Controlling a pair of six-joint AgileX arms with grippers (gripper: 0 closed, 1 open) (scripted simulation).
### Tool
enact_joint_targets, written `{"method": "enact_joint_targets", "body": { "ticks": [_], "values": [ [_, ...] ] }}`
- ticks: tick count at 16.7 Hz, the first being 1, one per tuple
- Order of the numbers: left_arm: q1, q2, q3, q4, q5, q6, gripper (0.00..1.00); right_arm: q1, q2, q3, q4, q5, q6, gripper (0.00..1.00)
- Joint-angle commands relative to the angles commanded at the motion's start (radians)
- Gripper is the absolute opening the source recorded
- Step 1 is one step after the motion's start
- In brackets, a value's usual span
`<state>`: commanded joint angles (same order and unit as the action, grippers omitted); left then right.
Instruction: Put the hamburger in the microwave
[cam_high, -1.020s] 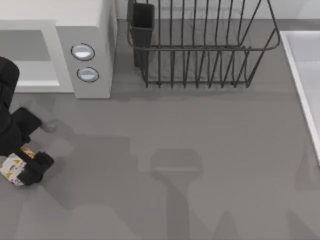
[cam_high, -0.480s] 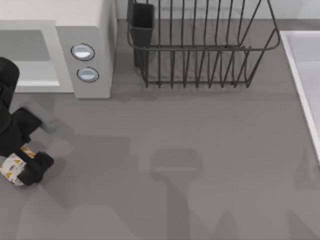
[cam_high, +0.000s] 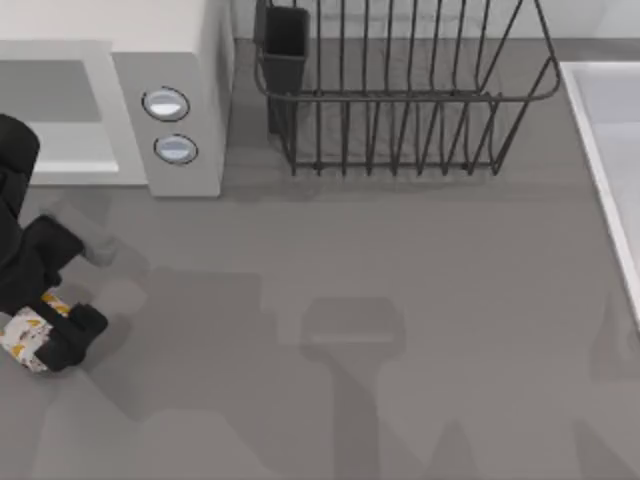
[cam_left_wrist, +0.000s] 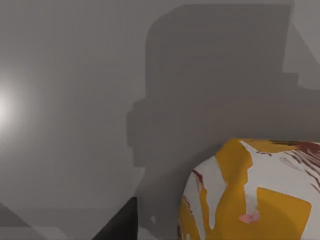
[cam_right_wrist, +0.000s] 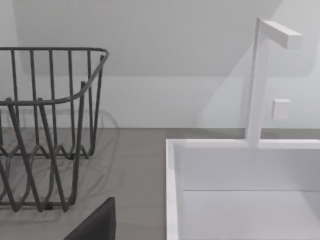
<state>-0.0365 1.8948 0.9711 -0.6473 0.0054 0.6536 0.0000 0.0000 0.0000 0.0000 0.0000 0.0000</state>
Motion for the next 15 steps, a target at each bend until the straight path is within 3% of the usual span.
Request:
{"method": "enact_joint_targets", "body": {
  "ticks": [15],
  "values": [
    [0.000, -0.159, 0.193, -0.331, 0.016, -0.004, 0.00, 0.000, 0.000, 0.000, 0.000, 0.000, 0.000, 1.00]
  ]
}}
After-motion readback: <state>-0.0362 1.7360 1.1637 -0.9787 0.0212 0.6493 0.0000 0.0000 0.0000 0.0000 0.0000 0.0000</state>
